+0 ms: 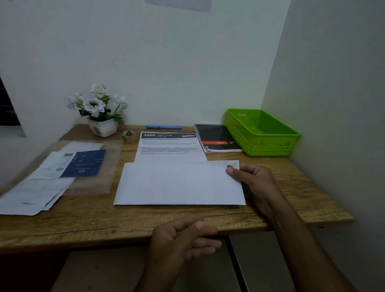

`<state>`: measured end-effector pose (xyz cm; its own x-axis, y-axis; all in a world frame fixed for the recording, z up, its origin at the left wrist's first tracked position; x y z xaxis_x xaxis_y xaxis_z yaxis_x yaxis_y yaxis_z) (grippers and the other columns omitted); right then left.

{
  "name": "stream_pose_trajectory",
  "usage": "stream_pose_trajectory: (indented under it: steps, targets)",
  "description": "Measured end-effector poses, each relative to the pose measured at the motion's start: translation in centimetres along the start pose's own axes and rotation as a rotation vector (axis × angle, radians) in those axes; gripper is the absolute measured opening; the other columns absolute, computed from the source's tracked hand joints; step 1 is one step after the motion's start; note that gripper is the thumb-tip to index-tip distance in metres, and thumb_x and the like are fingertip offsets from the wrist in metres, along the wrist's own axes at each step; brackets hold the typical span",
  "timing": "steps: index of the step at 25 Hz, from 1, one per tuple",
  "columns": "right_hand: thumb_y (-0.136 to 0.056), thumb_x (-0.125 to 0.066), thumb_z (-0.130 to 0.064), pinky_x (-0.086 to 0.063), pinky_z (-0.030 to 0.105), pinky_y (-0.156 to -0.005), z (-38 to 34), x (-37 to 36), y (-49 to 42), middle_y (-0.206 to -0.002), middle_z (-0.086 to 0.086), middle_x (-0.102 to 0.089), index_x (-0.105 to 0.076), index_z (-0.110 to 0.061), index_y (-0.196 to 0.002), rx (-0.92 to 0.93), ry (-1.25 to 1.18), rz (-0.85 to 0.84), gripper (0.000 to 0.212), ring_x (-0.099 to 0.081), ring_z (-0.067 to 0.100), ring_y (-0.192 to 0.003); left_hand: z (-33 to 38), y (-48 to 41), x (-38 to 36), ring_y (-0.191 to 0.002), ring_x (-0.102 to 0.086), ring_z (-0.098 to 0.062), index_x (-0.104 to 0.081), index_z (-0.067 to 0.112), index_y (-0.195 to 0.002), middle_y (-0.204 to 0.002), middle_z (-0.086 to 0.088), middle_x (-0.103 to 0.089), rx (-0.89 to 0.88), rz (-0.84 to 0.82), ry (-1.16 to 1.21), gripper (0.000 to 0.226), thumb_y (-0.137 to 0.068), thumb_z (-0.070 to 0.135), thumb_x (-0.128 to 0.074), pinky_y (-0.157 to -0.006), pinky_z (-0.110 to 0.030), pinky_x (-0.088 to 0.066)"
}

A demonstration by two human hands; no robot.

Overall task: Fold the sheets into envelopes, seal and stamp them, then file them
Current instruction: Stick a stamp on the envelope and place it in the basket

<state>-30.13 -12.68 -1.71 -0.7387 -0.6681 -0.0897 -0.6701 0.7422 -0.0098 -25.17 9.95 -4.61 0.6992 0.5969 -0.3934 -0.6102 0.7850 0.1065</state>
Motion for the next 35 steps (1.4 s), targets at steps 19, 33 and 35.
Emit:
stream_pose_trajectory:
  steps: [19, 33, 35]
  targets:
    - [-0.083, -0.07, -0.005, -0.057, 0.023, -0.058, -3.2, 1.9, 0.9, -0.094, 0.005, -0.077, -0.067, -0.007, -0.105, 0.018, -0.212, 0.004, 0.022, -0.074, 0.015, -0.078, 8.0, -10.8, -3.3, -0.056, -0.069, -0.016, -0.042, 0.008, -0.137, -0.082, -0.012, -0.072, -0.372, 0.182, -0.295, 0.047, -0.092, 0.0, -0.052, -0.046, -0.024, -0.054]
    - [-0.086, -0.068, -0.001, -0.057, 0.021, -0.049, -8.5, 11.4, -5.2, -0.086, 0.014, -0.067, -0.063, 0.004, -0.086, 0.004, -0.159, 0.348, 0.008, -0.067, 0.022, -0.069, 7.8, -22.1, -16.1, -0.092, -0.066, -0.027, -0.05, -0.003, -0.119, -0.115, -0.02, -0.063, -0.149, -0.197, -0.519, 0.043, -0.081, 0.001, -0.07, -0.06, -0.025, -0.057]
    - [-0.087, -0.067, 0.001, -0.054, 0.019, -0.045, -8.8, 11.9, -6.4, -0.08, 0.015, -0.065, -0.061, 0.005, -0.088, -0.018, -0.177, 0.373, 0.008, -0.067, 0.019, -0.058, 6.8, -22.4, -16.9, -0.079, -0.067, -0.023, -0.058, 0.003, -0.103, -0.104, -0.016, -0.063, -0.152, -0.246, -0.487, 0.033, -0.076, 0.008, -0.077, -0.063, -0.027, -0.059]
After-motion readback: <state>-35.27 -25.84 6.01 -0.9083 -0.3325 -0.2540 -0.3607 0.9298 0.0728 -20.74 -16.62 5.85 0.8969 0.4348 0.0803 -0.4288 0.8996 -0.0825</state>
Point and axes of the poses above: each hand's wrist, its own y-axis away from the middle knuckle, its own x-axis out of the back of the hand, z = x × y, the point moved 3 cm from there along -y, towards the middle knuckle
